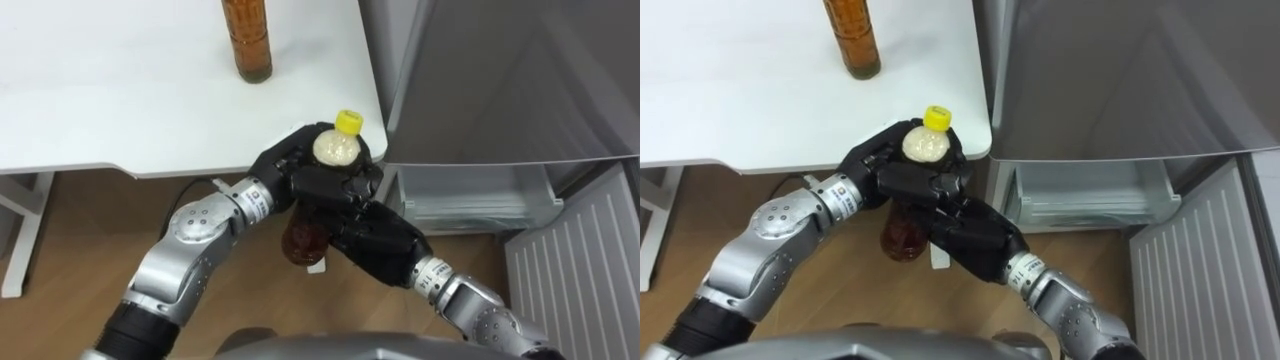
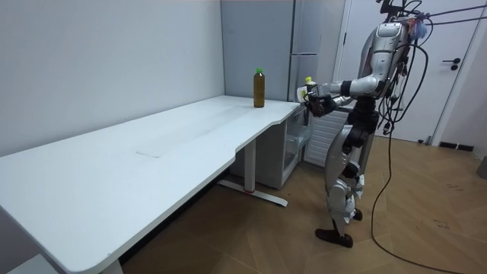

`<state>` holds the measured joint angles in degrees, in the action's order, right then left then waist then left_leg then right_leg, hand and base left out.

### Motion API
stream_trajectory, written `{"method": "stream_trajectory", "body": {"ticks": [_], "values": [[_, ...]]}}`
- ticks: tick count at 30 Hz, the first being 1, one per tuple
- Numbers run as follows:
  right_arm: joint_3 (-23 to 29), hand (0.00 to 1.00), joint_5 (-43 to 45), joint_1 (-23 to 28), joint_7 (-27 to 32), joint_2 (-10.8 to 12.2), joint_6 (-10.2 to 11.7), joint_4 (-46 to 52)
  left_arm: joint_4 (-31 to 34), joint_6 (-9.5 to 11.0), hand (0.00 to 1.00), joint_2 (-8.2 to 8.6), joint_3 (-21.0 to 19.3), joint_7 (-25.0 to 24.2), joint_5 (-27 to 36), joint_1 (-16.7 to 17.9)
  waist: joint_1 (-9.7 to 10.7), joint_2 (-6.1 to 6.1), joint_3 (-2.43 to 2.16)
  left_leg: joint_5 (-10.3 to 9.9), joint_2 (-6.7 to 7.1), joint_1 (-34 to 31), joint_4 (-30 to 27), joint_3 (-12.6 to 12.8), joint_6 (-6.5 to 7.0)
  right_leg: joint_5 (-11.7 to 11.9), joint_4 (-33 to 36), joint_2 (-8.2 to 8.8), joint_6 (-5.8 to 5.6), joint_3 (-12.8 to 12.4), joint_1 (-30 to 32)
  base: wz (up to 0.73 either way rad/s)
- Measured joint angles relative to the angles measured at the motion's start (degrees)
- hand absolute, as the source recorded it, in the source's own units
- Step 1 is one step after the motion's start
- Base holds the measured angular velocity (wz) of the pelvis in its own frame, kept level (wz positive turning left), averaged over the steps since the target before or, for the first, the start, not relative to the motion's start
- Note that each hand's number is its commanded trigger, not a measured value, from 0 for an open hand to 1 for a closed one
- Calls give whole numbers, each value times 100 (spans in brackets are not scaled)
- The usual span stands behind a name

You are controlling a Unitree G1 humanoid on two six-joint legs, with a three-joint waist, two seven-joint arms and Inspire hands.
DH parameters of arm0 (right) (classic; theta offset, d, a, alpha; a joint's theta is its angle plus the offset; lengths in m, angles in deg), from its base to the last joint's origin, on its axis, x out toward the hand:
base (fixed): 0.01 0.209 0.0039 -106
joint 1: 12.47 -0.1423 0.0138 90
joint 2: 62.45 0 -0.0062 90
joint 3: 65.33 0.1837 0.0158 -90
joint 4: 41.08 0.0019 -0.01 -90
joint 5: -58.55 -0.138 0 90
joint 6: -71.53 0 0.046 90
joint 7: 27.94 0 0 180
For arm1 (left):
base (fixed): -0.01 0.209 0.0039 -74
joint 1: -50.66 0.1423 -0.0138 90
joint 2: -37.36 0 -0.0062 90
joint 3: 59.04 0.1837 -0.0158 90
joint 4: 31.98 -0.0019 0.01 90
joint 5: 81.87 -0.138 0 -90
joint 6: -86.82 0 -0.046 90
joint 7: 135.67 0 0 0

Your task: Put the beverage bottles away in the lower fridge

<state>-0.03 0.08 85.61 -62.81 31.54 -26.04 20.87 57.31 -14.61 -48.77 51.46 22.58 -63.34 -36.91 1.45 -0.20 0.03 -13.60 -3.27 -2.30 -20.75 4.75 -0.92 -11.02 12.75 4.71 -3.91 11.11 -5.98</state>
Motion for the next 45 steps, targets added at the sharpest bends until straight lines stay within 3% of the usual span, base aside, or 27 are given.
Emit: {"method": "stream_trajectory", "body": {"ticks": [1,9,16,23,27,37,45], "values": [[0,0,0,0,0,0,0,0,0,0,100,0,0,3,0,0,2,-1,1,0,0,-1,0,0,0,0,-1,0,-1,0,1,0],[7,0,64,-40,-48,0,70,-28,0,1,100,0,2,89,125,0,-11,-21,20,0,-3,1,4,-5,-1,1,-11,-6,1,-8,18,0],[160,0,454,-167,-199,-30,157,-347,1,4,100,-4,-12,112,114,0,58,-111,112,-3,-1,-21,17,-22,-5,19,-16,-12,30,7,14,0],[425,0,1164,-155,-279,-127,42,-571,25,21,100,-4,-29,80,337,1,90,-196,86,-1,-1,-23,25,-16,-5,30,-13,-6,49,3,53,0],[761,0,1650,-132,-495,-135,5,-542,25,96,100,-15,-90,39,384,1,121,-268,48,1,0,16,45,-8,-6,33,-12,-3,54,-3,31,0],[1422,0,2401,-85,-665,-166,15,-751,24,287,100,-185,-436,-106,372,134,34,-322,57,3,0,201,93,7,-14,35,-15,-3,57,-2,-103,-1],[1478,0,2518,-24,-721,-183,16,-747,23,323,100,-270,-522,-108,372,259,-25,-295,74,5,-1,204,92,8,-16,35,-14,-3,58,2,-120,0]]}}
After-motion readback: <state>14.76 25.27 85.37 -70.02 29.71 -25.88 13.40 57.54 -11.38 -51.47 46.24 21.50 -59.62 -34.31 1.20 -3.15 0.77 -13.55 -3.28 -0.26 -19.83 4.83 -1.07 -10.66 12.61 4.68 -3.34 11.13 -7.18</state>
